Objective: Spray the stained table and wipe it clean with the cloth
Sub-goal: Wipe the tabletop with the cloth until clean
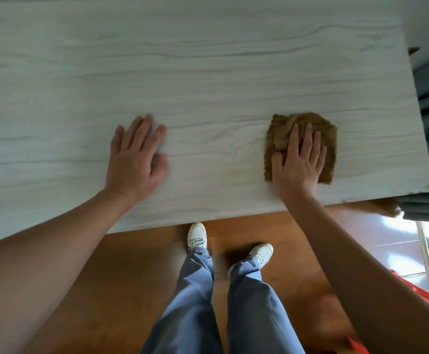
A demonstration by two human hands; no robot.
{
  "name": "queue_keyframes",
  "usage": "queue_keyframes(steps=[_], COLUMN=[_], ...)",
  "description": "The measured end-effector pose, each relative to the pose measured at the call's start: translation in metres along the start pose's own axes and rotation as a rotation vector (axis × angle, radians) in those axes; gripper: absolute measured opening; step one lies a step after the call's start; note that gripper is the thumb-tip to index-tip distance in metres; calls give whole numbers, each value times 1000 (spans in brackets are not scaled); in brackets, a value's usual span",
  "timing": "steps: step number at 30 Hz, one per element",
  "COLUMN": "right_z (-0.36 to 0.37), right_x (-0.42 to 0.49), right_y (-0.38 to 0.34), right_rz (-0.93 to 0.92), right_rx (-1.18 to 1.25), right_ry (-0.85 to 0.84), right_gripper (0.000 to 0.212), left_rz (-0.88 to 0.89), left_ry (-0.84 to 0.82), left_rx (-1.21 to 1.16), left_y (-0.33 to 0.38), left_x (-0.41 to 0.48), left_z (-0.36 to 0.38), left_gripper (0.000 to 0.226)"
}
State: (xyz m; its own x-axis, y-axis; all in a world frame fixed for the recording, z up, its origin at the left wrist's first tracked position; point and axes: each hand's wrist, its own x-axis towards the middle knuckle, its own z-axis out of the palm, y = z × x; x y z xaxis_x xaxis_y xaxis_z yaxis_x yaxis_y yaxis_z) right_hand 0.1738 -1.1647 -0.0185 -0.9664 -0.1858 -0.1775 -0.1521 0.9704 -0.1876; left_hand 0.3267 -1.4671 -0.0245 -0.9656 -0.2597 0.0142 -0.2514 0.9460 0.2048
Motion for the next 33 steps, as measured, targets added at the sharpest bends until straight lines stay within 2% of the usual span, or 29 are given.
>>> queue_keyframes(steps=[4,9,12,15,19,24,28,30,33], right_z=[8,26,32,31,21,3,9,14,21], right_x=[28,1,-44,-93,-114,-51,6,17,11], right_y=[-68,-143,-148,-121,-61,-25,-71,-102,-139], right_rz=[-22,-224,-361,-431,-384,-178,-24,-42,-166], right_rx=[0,41,62,45,25,15,18,13,28], right_ry=[-22,-40,-49,-100,-108,-93,-50,-52,-59], right_gripper=[71,72,70,69,69,70,69,70,70], left_rz=[2,12,8,-6,-2,-5,-4,5,11], left_ry=[28,17,-5,-11,4,9,8,3,-1], left_rx=[-3,4,-6,-20,-50,-62,-52,-43,-39], left_y=[-5,-3,-2,-1,-2,-2,-3,-4,-3], left_x=[0,0,1,0,1,1,1,1,0], left_z=[3,1,-1,0,1,1,-1,-1,-1], left_gripper=[62,61,61,60,60,60,60,60,60])
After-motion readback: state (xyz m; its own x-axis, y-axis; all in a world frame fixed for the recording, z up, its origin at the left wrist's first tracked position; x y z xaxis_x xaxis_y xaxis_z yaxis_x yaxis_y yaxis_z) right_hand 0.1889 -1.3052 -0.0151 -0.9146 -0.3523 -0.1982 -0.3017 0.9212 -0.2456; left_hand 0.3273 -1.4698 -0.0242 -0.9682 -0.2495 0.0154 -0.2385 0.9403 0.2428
